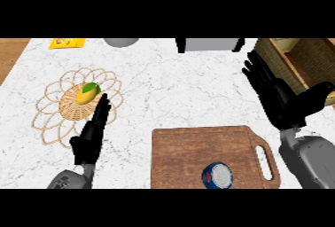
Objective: Pick the can from the cutting board and place it in the basket
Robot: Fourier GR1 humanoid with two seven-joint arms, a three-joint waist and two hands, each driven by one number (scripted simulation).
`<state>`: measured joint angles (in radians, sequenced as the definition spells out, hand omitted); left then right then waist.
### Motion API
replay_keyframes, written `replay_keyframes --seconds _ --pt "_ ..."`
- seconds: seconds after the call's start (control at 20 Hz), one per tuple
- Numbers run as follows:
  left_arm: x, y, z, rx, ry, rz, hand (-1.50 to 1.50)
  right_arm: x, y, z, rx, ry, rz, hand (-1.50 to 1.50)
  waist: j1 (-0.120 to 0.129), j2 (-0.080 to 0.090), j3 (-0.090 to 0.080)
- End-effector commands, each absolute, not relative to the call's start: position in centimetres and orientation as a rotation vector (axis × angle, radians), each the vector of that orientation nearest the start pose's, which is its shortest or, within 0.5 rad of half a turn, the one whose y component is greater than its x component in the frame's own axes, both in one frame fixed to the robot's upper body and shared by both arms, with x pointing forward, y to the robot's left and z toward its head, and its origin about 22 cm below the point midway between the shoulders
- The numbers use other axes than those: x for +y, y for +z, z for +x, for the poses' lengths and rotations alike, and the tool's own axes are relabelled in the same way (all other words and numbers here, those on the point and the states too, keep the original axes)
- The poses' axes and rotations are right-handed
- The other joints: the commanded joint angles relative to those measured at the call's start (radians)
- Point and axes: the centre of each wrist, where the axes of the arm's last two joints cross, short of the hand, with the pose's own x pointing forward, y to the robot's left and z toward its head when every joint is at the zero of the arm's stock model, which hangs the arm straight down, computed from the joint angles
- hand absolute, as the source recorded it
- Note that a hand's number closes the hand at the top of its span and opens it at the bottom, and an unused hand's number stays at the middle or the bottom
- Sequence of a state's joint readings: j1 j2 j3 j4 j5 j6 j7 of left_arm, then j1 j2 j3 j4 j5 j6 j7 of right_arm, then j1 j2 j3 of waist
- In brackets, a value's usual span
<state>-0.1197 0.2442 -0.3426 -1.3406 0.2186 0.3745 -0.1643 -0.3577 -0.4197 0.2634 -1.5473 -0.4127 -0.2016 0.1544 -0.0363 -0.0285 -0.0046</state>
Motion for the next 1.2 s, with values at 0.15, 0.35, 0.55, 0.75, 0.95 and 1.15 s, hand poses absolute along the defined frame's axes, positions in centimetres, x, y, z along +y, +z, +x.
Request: replay_keyframes --seconds 0.15,0.35,0.55,0.75,0.95,1.15 --pt "24.7 -0.5 28.2 -1.499 -0.151 0.263 0.00 -24.4 5.3 28.5 -1.757 0.082 0.531 1.50 0.028 0.038 0.014" --pt "26.2 -1.6 27.2 -1.389 -0.169 0.266 0.00 -18.6 9.1 27.1 -2.113 0.147 0.989 1.50 0.021 0.019 0.019" --pt "28.6 -0.1 27.2 -1.353 -0.183 0.302 0.00 -18.3 5.7 21.9 -2.292 0.106 0.787 -1.50 0.006 0.015 0.007" --pt "29.7 0.5 27.7 -1.349 -0.176 0.298 0.00 -22.5 6.1 18.7 -2.248 0.248 0.407 -1.50 -0.001 0.019 0.004" --pt "29.0 1.6 28.8 -1.341 -0.164 0.316 0.00 -28.3 9.3 19.9 -2.126 0.648 -0.036 -1.50 -0.029 0.014 0.001" --pt "28.5 1.2 28.0 -1.348 -0.175 0.302 0.00 -31.3 12.0 18.9 -1.931 1.010 -0.189 -1.50 -0.010 0.016 0.001"
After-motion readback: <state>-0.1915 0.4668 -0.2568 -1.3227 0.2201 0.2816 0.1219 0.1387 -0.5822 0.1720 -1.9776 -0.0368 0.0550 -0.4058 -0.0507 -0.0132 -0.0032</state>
